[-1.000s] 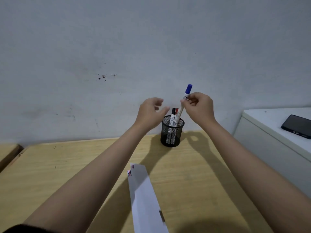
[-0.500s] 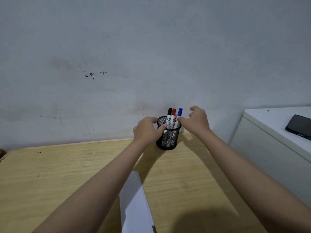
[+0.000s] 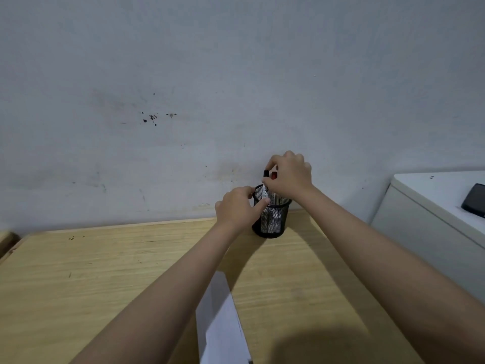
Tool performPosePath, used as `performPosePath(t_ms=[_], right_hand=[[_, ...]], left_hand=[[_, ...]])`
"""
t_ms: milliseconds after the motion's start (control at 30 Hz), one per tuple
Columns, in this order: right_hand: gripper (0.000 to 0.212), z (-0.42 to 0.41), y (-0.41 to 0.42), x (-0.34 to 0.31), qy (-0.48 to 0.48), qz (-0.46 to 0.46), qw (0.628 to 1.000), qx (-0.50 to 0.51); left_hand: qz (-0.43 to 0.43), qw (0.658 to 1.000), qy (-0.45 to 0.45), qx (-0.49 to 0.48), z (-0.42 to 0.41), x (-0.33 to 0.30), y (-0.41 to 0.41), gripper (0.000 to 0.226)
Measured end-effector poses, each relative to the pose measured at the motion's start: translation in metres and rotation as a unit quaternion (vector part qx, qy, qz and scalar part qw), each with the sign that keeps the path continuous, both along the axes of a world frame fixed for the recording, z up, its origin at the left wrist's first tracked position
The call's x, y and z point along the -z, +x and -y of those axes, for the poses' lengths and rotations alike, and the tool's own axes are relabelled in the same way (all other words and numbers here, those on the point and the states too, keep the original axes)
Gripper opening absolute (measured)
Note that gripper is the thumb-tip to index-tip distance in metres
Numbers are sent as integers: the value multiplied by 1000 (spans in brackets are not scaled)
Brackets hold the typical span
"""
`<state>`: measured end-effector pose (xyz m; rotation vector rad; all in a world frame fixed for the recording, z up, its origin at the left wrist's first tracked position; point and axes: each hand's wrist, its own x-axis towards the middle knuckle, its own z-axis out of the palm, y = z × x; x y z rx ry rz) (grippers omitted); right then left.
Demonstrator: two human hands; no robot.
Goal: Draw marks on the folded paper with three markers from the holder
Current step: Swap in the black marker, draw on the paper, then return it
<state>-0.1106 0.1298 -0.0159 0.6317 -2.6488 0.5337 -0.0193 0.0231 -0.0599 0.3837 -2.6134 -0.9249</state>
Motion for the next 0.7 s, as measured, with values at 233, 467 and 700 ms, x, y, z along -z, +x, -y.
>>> performPosePath(t_ms=[233, 467, 700], right_hand=[[18, -7, 20, -11, -168, 114, 973, -106], [9, -19, 47, -42, -281, -12, 952, -122], [13, -16, 113, -41, -578, 121, 798, -117]], left_hand=[[57, 995, 46, 64, 13, -14, 5, 56], [-6, 984, 166, 71, 40, -39, 35, 42], [-25, 958, 280, 64, 45, -43, 83, 36]])
